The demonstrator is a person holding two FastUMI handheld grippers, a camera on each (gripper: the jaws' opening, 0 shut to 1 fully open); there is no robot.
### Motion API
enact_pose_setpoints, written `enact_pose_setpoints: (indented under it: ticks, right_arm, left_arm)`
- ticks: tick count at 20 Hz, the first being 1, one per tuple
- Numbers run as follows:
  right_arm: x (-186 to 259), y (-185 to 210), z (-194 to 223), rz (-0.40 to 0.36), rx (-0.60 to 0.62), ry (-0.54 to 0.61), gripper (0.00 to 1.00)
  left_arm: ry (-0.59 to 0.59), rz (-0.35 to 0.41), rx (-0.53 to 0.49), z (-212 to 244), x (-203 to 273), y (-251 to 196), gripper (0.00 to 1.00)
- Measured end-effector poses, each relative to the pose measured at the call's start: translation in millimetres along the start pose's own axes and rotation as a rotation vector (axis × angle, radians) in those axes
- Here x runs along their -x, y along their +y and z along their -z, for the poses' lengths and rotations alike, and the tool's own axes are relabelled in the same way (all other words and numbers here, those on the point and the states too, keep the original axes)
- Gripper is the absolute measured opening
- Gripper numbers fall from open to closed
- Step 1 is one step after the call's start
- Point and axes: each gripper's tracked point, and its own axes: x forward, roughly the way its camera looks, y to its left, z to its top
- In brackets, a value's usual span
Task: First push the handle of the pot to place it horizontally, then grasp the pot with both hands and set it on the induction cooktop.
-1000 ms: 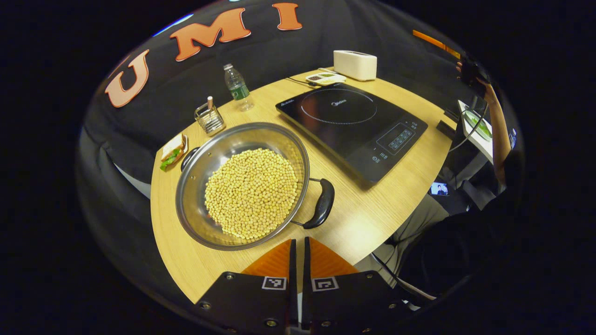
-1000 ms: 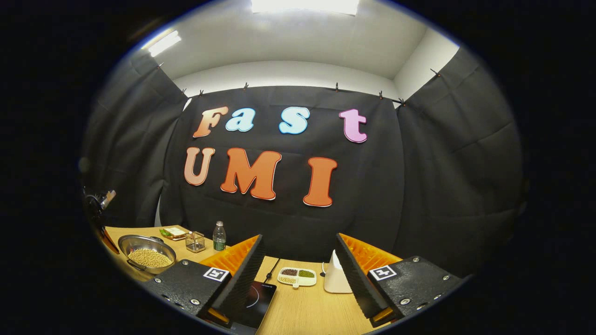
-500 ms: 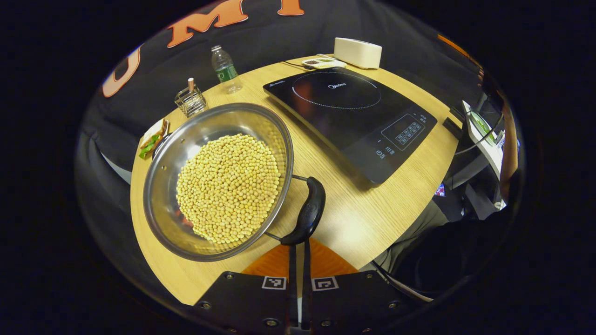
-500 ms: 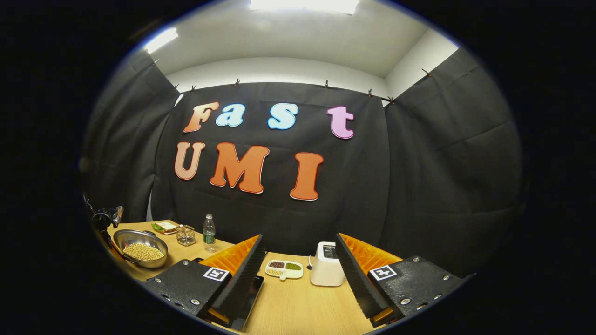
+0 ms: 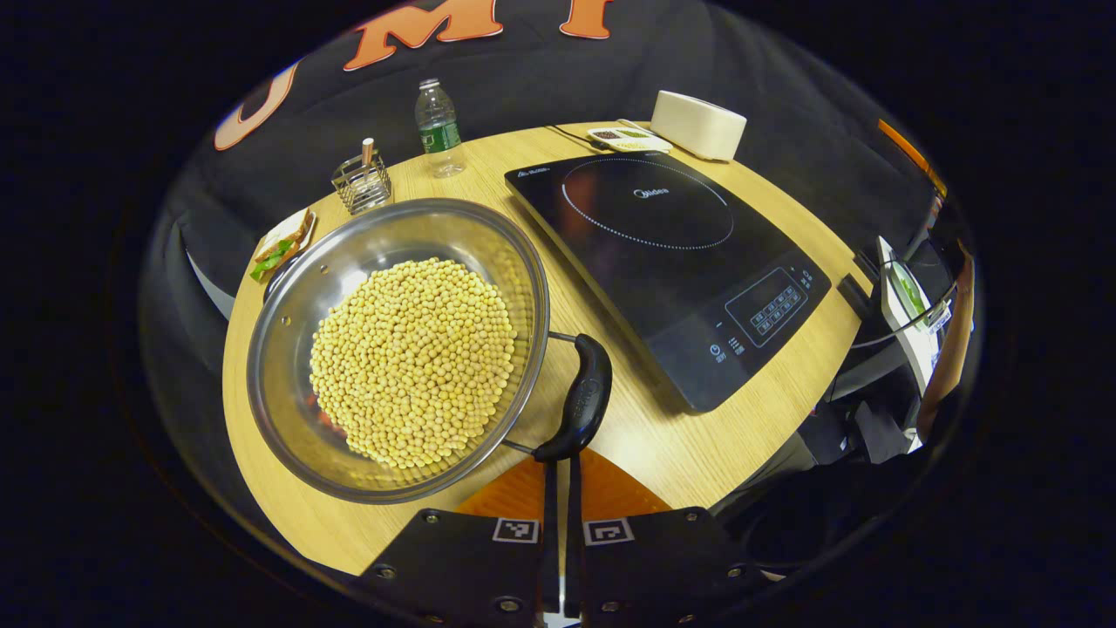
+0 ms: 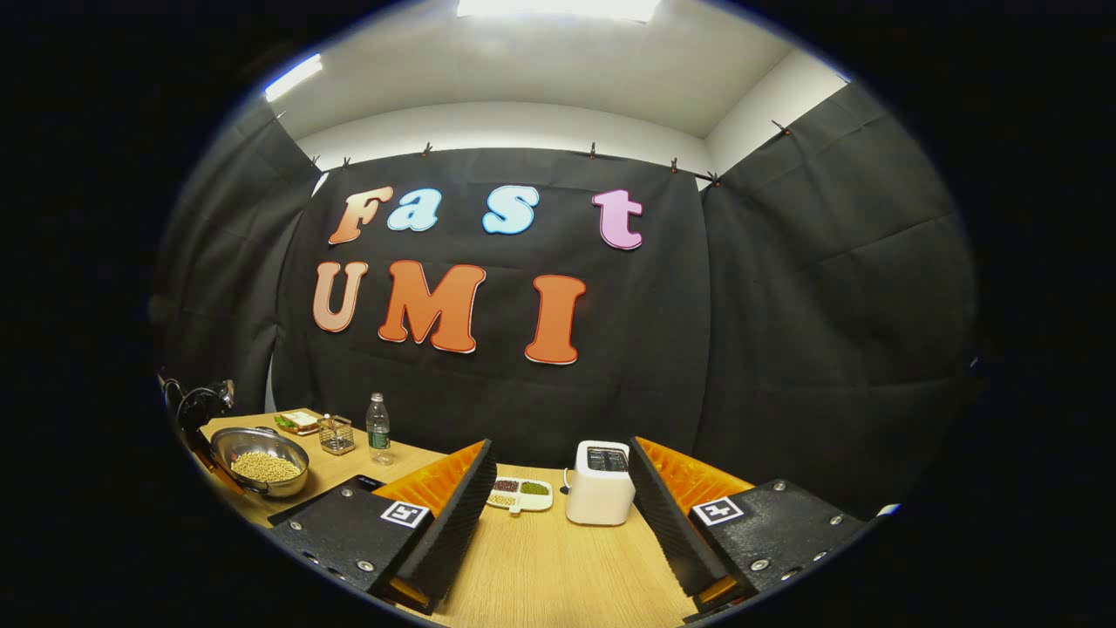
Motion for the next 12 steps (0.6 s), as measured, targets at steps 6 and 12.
enact_pose_setpoints:
  ticks: [6,12]
  right_arm:
    - [-5.1,15.6,6.8,-0.028,-0.001,0.024,0.94]
    - [-6.9,31.7,8.9,-0.056,0.001,0.041,0.94]
  left_arm:
    - [-0.054,0.021,0.053,-25.1,-10.7,-3.0,0.04]
    - [-0.089,0.015,0.073,-46.7,-26.7,-5.8,0.03]
